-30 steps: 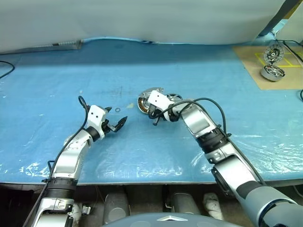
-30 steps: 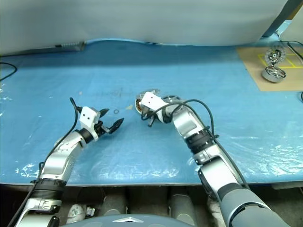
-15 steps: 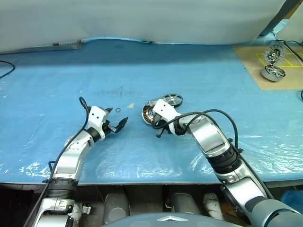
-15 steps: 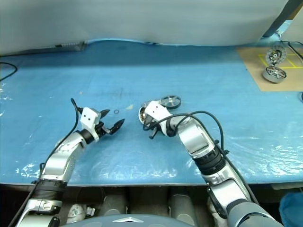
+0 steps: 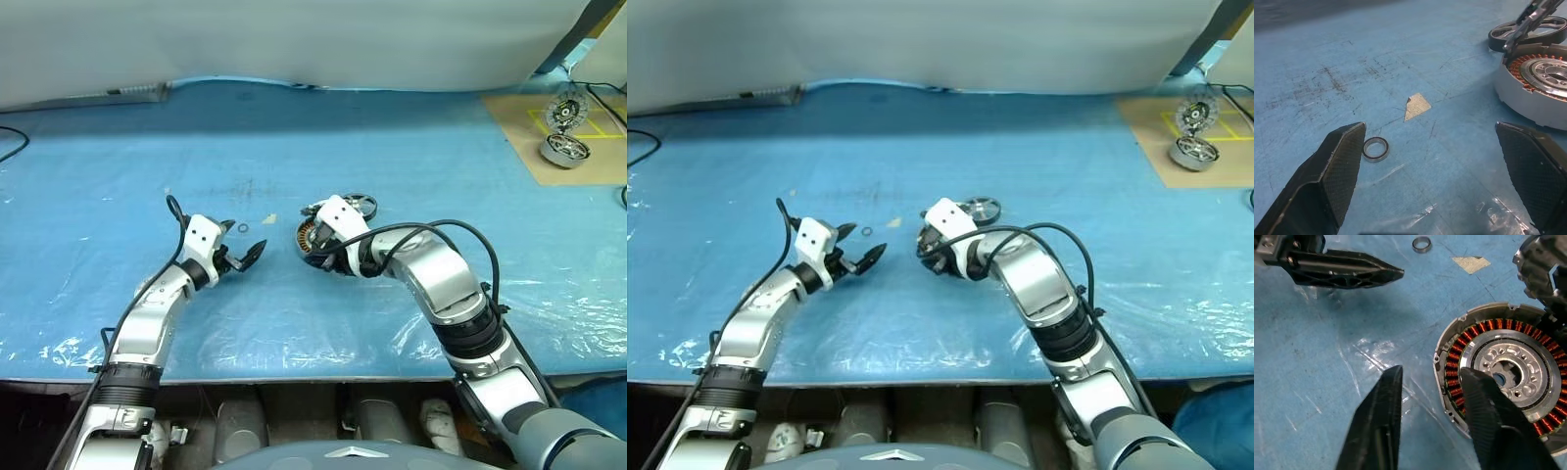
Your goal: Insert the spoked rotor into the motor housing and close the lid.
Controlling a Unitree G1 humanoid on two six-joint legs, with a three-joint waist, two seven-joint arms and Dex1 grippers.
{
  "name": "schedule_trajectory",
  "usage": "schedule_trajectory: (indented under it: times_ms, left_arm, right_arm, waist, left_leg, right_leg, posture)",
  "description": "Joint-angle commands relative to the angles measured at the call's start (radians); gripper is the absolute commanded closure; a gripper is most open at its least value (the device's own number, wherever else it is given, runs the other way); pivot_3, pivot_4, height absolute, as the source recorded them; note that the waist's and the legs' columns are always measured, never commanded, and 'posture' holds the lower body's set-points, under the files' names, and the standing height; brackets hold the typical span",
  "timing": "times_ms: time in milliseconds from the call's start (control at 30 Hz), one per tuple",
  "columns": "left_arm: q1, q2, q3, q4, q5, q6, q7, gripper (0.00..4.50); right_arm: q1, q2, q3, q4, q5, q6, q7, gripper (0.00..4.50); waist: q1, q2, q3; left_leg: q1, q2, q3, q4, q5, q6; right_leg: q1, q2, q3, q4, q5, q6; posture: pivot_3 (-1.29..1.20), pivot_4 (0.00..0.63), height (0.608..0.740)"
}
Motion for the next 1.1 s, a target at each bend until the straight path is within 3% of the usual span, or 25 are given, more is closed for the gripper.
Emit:
schedule_trajectory:
  times_ms: [33,133,300,433,533,667,933,1100]
  left_arm:
    - [-0.014,0.012,0.004,-0.042,-0.011,0.005,-0.008,0.0]
    - [-0.013,0.014,0.006,-0.052,-0.014,0.009,-0.012,0.0]
    - [0.001,0.02,0.011,-0.062,-0.024,0.006,-0.028,0.0]
    - [0.002,0.024,0.014,-0.042,-0.028,-0.004,-0.045,0.0]
    - [-0.005,0.027,0.019,-0.021,-0.032,-0.01,-0.055,0.0]
    - [-0.042,0.03,0.027,0.063,-0.024,-0.038,-0.061,0.0]
    - [-0.161,0.018,0.011,0.332,0.043,-0.15,-0.037,0.0]
    - [-0.245,-0.008,0.004,0.497,0.085,-0.229,-0.002,0.0]
  right_arm:
    - [-0.043,0.01,-0.045,-0.08,0.054,0.04,-0.027,1.38]
    - [-0.06,0.004,-0.088,-0.127,0.106,0.087,-0.03,0.28]
    - [0.004,-0.047,-0.208,-0.208,0.233,0.067,0.022,0.28]
    - [0.24,-0.127,-0.26,-0.227,0.23,-0.308,0.056,0.28]
    - [0.391,-0.104,-0.3,-0.185,0.197,-0.644,0.029,0.28]
    - [0.534,-0.084,-0.267,-0.004,0.118,-0.915,-0.029,0.28]
    - [0.579,-0.016,-0.256,0.166,0.073,-1.156,-0.12,0.28]
    - [0.585,-0.014,-0.25,0.212,0.068,-1.203,-0.136,0.28]
  waist:
    - [0.0,0.0,0.0]
    - [0.001,0.0,0.0]
    - [0.004,0.0,0.0]
    - [0.023,0.0,0.0]
    - [0.025,0.0,0.0]
    - [0.021,0.0,0.0]
    - [0.021,0.0,0.0]
    - [0.023,0.0,0.0]
  left_leg:
    - [0.0,0.0,0.0,0.0,0.0,0.0]
    - [0.0,0.0,0.0,0.0,0.0,0.0]
    - [0.0,0.0,0.0,0.0,0.0,0.0]
    - [0.0,0.0,0.0,-0.001,0.0,0.0]
    - [0.0,0.0,0.0,-0.002,0.0,0.0]
    - [0.0,-0.001,0.001,-0.001,0.0,0.0]
    - [-0.001,-0.001,0.0,-0.001,0.0,0.0]
    - [-0.003,-0.002,-0.001,-0.003,0.0,0.0]
  right_leg:
    - [0.0,0.0,0.0,0.0,0.0,0.0]
    - [0.0,0.0,0.0,0.0,0.0,0.0]
    - [0.0,0.0,0.0,0.0,0.0,0.001]
    - [0.001,0.0,0.0,-0.002,0.0,0.001]
    - [0.0,0.0,0.0,-0.003,0.0,0.001]
    - [0.002,0.0,0.001,-0.003,0.0,0.002]
    - [0.002,0.0,0.001,-0.004,0.0,0.003]
    - [0.002,0.0,0.0,-0.008,0.002,0.004]
  posture:
    - [0.0,0.15,0.74]
    - [0.0,0.15,0.74]
    - [0.0,0.15,0.74]
    - [0.0,0.15,0.74]
    - [0.0,0.15,0.74]
    - [0.0,0.15,0.74]
    - [0.0,0.15,0.74]
    - [0.0,0.15,0.74]
